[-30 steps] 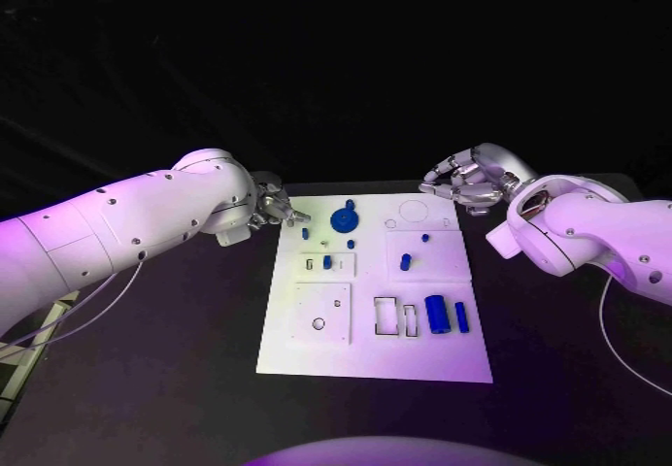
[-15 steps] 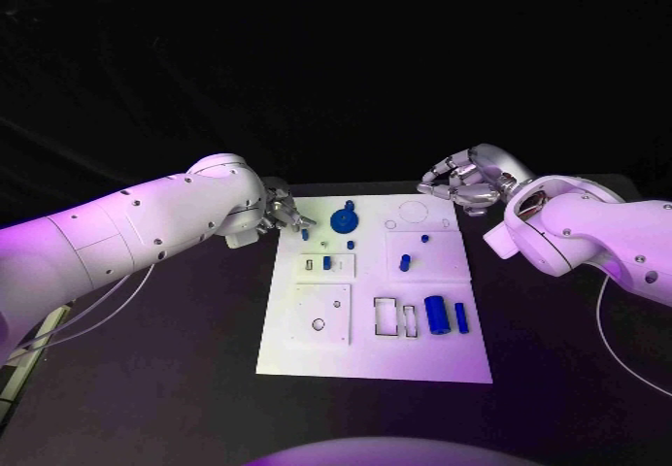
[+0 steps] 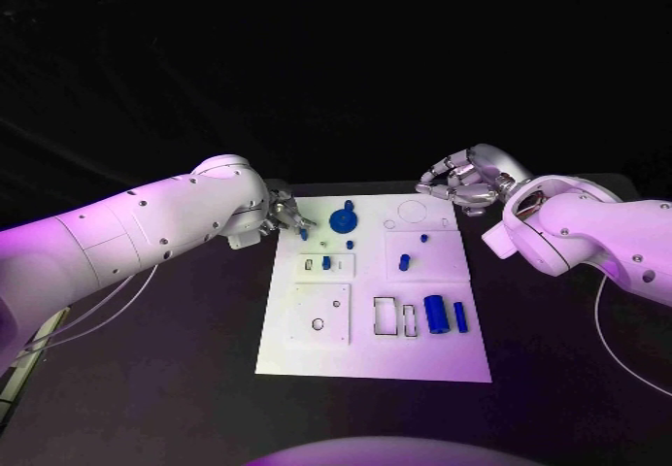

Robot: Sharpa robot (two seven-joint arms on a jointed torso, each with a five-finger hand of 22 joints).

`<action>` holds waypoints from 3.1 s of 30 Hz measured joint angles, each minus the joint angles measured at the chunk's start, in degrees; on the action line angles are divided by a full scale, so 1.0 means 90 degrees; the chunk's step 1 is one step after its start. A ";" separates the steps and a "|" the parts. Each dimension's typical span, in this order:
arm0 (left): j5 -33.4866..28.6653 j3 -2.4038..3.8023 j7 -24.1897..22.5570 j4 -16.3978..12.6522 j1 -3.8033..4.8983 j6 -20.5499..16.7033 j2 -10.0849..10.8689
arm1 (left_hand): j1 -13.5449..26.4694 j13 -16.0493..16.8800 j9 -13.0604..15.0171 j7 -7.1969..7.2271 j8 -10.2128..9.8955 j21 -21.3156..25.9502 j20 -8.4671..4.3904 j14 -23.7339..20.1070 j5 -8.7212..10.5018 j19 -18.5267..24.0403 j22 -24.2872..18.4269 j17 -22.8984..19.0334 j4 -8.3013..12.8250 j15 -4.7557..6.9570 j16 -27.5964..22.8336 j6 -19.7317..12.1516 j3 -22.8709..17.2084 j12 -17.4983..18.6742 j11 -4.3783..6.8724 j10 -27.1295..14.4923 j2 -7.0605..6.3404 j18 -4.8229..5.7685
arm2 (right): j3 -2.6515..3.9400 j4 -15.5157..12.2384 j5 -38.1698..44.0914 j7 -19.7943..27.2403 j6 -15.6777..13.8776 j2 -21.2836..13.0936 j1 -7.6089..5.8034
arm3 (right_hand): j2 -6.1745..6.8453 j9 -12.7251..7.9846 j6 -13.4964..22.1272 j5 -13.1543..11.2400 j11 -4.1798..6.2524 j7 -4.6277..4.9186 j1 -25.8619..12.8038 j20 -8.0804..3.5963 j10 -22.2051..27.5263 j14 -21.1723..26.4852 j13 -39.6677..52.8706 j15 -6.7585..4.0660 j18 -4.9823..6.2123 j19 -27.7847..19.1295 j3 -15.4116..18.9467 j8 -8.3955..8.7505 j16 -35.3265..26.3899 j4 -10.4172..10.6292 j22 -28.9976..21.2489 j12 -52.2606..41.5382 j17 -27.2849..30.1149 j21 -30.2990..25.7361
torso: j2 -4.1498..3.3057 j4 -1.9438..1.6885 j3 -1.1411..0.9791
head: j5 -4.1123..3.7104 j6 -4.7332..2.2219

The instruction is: Assemble the parts on the task board

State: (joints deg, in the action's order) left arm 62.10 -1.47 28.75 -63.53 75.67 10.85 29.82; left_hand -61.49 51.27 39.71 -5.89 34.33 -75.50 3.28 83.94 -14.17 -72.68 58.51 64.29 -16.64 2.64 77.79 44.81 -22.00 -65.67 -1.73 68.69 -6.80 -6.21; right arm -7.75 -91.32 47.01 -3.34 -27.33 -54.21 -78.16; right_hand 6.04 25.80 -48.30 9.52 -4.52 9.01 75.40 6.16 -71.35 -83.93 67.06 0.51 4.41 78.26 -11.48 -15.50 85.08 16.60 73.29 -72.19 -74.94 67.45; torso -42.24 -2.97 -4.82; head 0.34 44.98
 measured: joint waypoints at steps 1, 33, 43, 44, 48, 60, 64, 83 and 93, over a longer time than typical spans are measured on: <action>-0.0004 0.0000 0.0000 0.0008 0.0000 0.0008 -0.0002 | -0.0005 0.0000 -0.0007 0.0007 0.0010 0.0000 0.0000 0.0000 0.0000 0.0000 0.0002 0.0000 0.0007 0.0000 0.0000 0.0007 -0.0008 0.0000 0.0000 0.0000 0.0005 0.0000 | 0.0000 0.0000 0.0000 -0.0001 0.0000 0.0000 0.0000 | 0.0000 0.0000 0.0000 0.0000 0.0000 0.0000 0.0000 0.0000 0.0000 0.0000 0.0000 0.0000 0.0000 0.0000 0.0000 0.0000 0.0000 0.0000 0.0000 0.0000 0.0000 0.0000 | 0.0000 -0.0002 0.0000 | -0.0001 0.0001; -0.0165 -0.0002 -0.0018 0.0074 0.0000 0.0129 -0.0051 | -0.1466 0.0139 -0.0045 0.0136 0.0764 -0.0122 -0.0068 -0.0011 0.0039 -0.0069 0.0235 -0.0031 0.0170 0.0059 -0.0001 -0.0106 -0.1570 -0.0169 0.0167 0.0223 -0.0048 0.0000 | 0.0000 0.0006 0.0002 -0.0006 -0.0001 0.0012 0.0002 | -0.0018 0.0012 0.0022 0.0027 0.0020 0.0022 -0.0018 0.0000 0.0020 0.0000 -0.0015 0.0000 0.0000 -0.0047 0.0017 -0.0028 0.0001 -0.0018 -0.0046 0.0000 0.0002 -0.0074 | -0.0005 -0.0003 -0.0002 | 0.0000 0.0049; -0.0585 0.0003 -0.0023 -0.0114 -0.0001 0.0119 0.0143 | -0.1375 0.0270 -0.0045 0.0131 0.1093 -0.0181 -0.0080 -0.0012 0.0051 -0.0128 0.0352 -0.0031 0.0034 0.0059 -0.0001 -0.0121 -0.1706 -0.0266 0.0194 0.0312 -0.0152 -0.0001 | 0.0000 0.0014 0.0002 -0.0001 -0.0002 0.0018 0.0002 | -0.0018 0.0011 0.0022 0.0027 0.0020 0.0022 -0.0018 0.0000 0.0020 0.0000 -0.0015 0.0000 0.0000 -0.0046 0.0017 -0.0027 -0.0025 -0.0018 -0.0054 0.0000 0.0002 -0.0074 | -0.0004 -0.0005 -0.0002 | -0.0013 0.0081; -0.0619 0.0004 -0.0023 -0.0145 -0.0001 0.0115 0.0169 | -0.1375 0.0278 -0.0045 0.0131 0.1105 -0.0181 -0.0090 -0.0012 0.0051 -0.0139 0.0359 -0.0031 0.0034 0.0059 -0.0001 -0.0121 -0.1706 -0.0266 0.0194 0.0312 -0.0152 0.0000 | 0.0000 0.0016 0.0003 0.0000 -0.0002 0.0018 0.0003 | -0.0018 0.0011 0.0022 0.0027 0.0020 0.0022 -0.0018 0.0000 0.0020 0.0000 -0.0015 0.0000 0.0000 -0.0046 0.0017 -0.0027 -0.0025 -0.0018 -0.0054 0.0000 0.0003 -0.0074 | -0.0002 -0.0007 -0.0002 | -0.0013 0.0085; -0.0747 0.0013 -0.0023 -0.0314 -0.0001 0.0096 0.0301 | -0.1343 0.0311 -0.0045 0.0131 0.1121 -0.0214 -0.0090 0.0011 0.0053 -0.0139 0.0384 -0.0030 0.0017 0.0082 -0.0001 -0.0121 -0.1723 -0.0301 0.0192 0.0357 -0.0184 0.0000 | -0.0001 0.0017 0.0003 0.0002 -0.0003 0.0018 0.0003 | -0.0018 0.0011 0.0022 0.0051 0.0020 0.0022 -0.0018 0.0000 0.0020 0.0000 -0.0019 0.0000 0.0000 -0.0046 0.0017 -0.0027 -0.0025 -0.0018 -0.0061 0.0000 0.0003 -0.0097 | 0.0005 -0.0015 0.0001 | -0.0002 0.0092; -0.0891 0.0032 -0.0239 -0.1423 -0.0049 -0.0318 0.1016 | -0.1197 0.0489 -0.0045 0.0156 0.1162 -0.0340 -0.0135 -0.0011 -0.0037 -0.0276 0.0614 -0.0030 0.0206 0.0104 0.0012 -0.0045 -0.2070 -0.0432 0.0238 0.0560 -0.0407 0.0000 | -0.0001 0.0019 0.0002 0.0005 -0.0006 0.0000 0.0003 | -0.0018 0.0016 0.0022 0.0051 0.0019 0.0022 -0.0017 0.0000 0.0020 0.0000 -0.0022 0.0000 0.0000 -0.0046 0.0017 -0.0050 -0.0025 -0.0018 -0.0063 0.0000 0.0003 -0.0099 | 0.0013 -0.0021 0.0005 | 0.0049 0.0106; -0.0778 0.0030 -0.0388 -0.1736 -0.0127 -0.0585 0.1208 | -0.1165 0.0559 -0.0045 0.0156 0.1162 -0.0369 -0.0136 0.0011 -0.0037 -0.0321 0.0667 -0.0026 0.0201 0.0126 0.0023 -0.0043 -0.2074 -0.0480 0.0248 0.0619 -0.0443 0.0001 | -0.0001 0.0020 0.0002 0.0005 -0.0007 -0.0001 0.0003 | -0.0018 0.0016 0.0021 0.0051 0.0019 0.0022 -0.0017 0.0000 0.0019 0.0000 -0.0022 0.0000 0.0000 -0.0046 0.0017 -0.0050 -0.0025 -0.0018 -0.0063 0.0000 0.0003 -0.0099 | 0.0012 -0.0021 0.0004 | 0.0059 0.0123; 0.0106 0.0015 -0.0811 -0.2207 -0.0428 -0.1178 0.1397 | -0.1081 0.0616 -0.0044 0.0191 0.1162 -0.0393 -0.0158 0.0011 -0.0148 -0.0343 0.0717 -0.0022 0.0171 0.0126 0.0023 0.0080 -0.2106 -0.0519 0.0271 0.0687 -0.0527 0.0001 | 0.0000 0.0021 0.0000 0.0007 -0.0008 0.0000 0.0015 | -0.0017 0.0023 0.0022 0.0075 0.0019 0.0022 -0.0017 0.0000 0.0019 0.0000 -0.0022 0.0000 0.0000 -0.0046 0.0035 -0.0074 -0.0024 -0.0036 -0.0062 0.0000 0.0003 -0.0099 | -0.0002 -0.0004 0.0002 | 0.0117 0.0148; 0.0356 0.0003 -0.0774 -0.2164 -0.0476 -0.0923 0.1357 | -0.1054 0.0616 -0.0040 0.0213 0.1160 -0.0393 -0.0158 0.0011 -0.0151 -0.0342 0.0717 -0.0023 0.0171 0.0126 0.0023 0.0103 -0.2106 -0.0518 0.0271 0.0686 -0.0555 0.0001 | -0.0001 0.0028 0.0000 0.0007 -0.0008 0.0007 0.0025 | -0.0017 0.0023 0.0045 0.0075 0.0019 -0.0001 -0.0017 0.0000 0.0019 0.0000 -0.0021 0.0000 0.0000 -0.0046 0.0035 -0.0074 -0.0024 -0.0036 -0.0062 0.0000 0.0004 -0.0099 | -0.0004 -0.0001 0.0002 | 0.0128 0.0140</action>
State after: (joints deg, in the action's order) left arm 65.31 -1.44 21.78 -83.01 71.39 2.54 42.04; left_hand -70.98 56.81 39.34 -3.97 44.77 -79.04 1.86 84.04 -15.53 -75.76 64.96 64.08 -15.10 3.77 77.99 45.74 -40.95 -70.34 0.71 74.87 -11.79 -6.20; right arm -7.75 -91.08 47.02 -3.27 -27.40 -54.15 -77.94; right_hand 5.89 26.01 -47.89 10.19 -4.35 9.00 75.24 6.17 -71.19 -83.93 66.87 0.51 4.41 77.84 -11.16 -16.17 84.87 16.28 72.73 -72.19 -74.91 66.55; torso -42.28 -2.98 -4.81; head 1.49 46.24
